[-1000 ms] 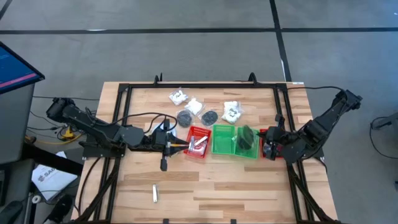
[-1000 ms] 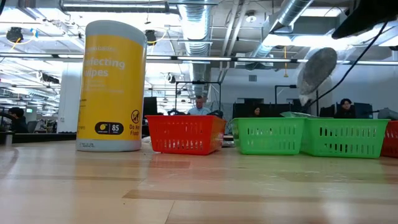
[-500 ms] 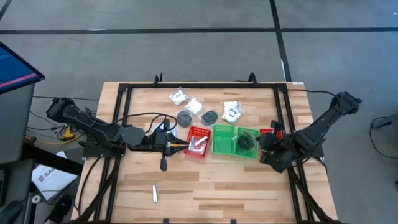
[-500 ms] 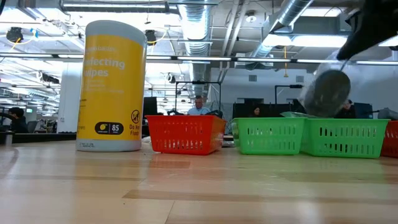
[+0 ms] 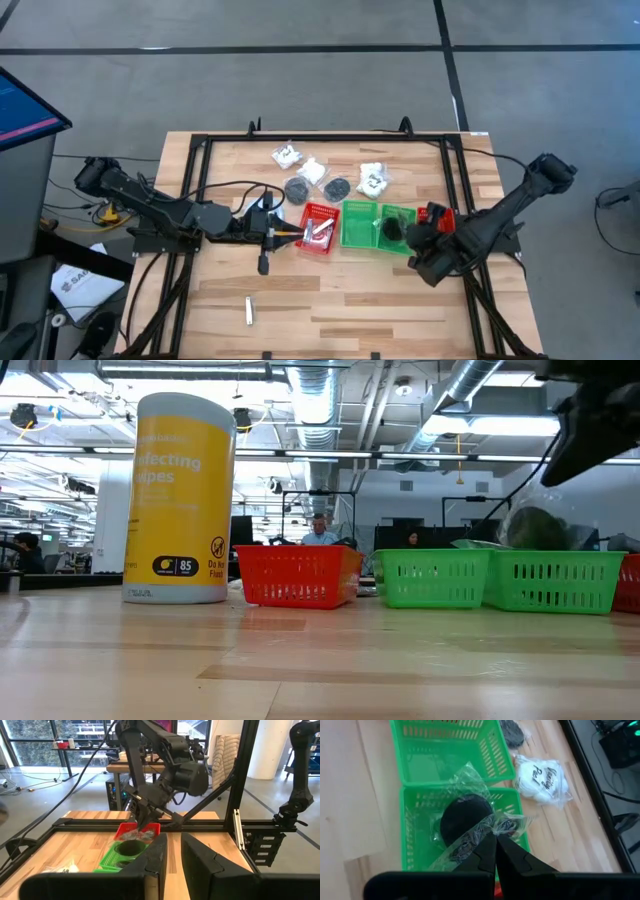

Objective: Pick & Place Travel size toiletries
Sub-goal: Put the black hairbrush into the right green bin, then put the white cotton pack into the left green bin

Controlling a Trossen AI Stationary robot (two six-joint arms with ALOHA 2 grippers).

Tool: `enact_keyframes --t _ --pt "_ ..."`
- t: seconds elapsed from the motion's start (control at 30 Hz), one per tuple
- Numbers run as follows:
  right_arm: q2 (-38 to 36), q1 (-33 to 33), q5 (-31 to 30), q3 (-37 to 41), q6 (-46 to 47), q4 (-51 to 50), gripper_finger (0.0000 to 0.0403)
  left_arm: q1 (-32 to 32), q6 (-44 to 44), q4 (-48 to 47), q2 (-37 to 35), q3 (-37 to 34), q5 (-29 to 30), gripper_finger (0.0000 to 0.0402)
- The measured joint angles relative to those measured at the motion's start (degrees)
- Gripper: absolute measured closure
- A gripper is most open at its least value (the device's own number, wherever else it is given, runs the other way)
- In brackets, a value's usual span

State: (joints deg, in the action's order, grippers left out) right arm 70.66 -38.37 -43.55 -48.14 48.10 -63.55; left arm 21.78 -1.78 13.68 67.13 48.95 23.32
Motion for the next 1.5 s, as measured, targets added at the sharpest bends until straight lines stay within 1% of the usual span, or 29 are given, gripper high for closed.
enact_keyframes --t 0.17,0.3,0.43,0.57,0.73,0.83,0.87,0.93,1.0,1.1,1.2,1.3,1.5 --pt "2.47 2.06 0.0 0.0 1.89 0.23 0.0401 -0.66 0.0 -0.01 0.0 0.0 0.0 0.0355" --pt "2.85 2.74 -0.01 0.0 1.66 1.69 0.0383 -2.62 0.02 -0.01 0.0 0.0 0.35 0.0355" --pt "2.44 2.77 -0.01 0.0 0.07 3.71 0.0342 -5.89 0.02 -0.27 0.0 0.0 0.73 0.0355" --pt "2.38 3.16 -0.42 0.0 -0.51 3.74 0.0291 -10.56 0.02 -0.51 0.0 0.0 0.75 0.0355" --pt "2.4 4.56 -2.82 0.0 -2.16 4.01 0.0228 -17.47 -0.27 -2.09 0.0 0.0 0.81 0.0355" --pt "2.4 5.05 -6.35 0.0 -2.81 5.52 0.0202 -21.89 -1.73 -2.43 -0.01 0.0 0.7 0.0355" --pt "2.4 5.18 -7.19 0.0 -3.46 6.1 0.0196 -23.47 -2.11 -2.49 -0.02 0.0 -0.17 0.0355" --pt "2.4 5.38 -7.49 0.0 -4.59 6.97 0.0187 -27.01 -3.51 -3.2 -0.02 0.0 -4.15 0.0355" --pt "2.4 5.96 -7.52 0.0 -5.04 8.25 0.0184 -31.0 -5.34 -4.52 -0.02 0.0 -8.86 0.0355" --pt "2.4 6.87 -7.54 0.0 -5.23 9.49 0.0182 -37.03 -7.28 -7.36 -0.02 0.0 -13.78 0.0355" --pt "2.4 7.93 -7.54 0.0 -5.21 9.57 0.0182 -42.45 -8.62 -9.65 -0.02 0.0 -17.01 0.0355" --pt "2.4 8.93 -7.53 0.0 -5.66 10.28 0.0182 -47.02 -9.22 -9.89 -0.02 0.0 -20.51 0.0355" --pt "2.4 10.61 -7.52 0.0 -6.74 11.95 0.0182 -53.23 -9.25 -9.76 2.63 0.0 -24.34 0.0355"
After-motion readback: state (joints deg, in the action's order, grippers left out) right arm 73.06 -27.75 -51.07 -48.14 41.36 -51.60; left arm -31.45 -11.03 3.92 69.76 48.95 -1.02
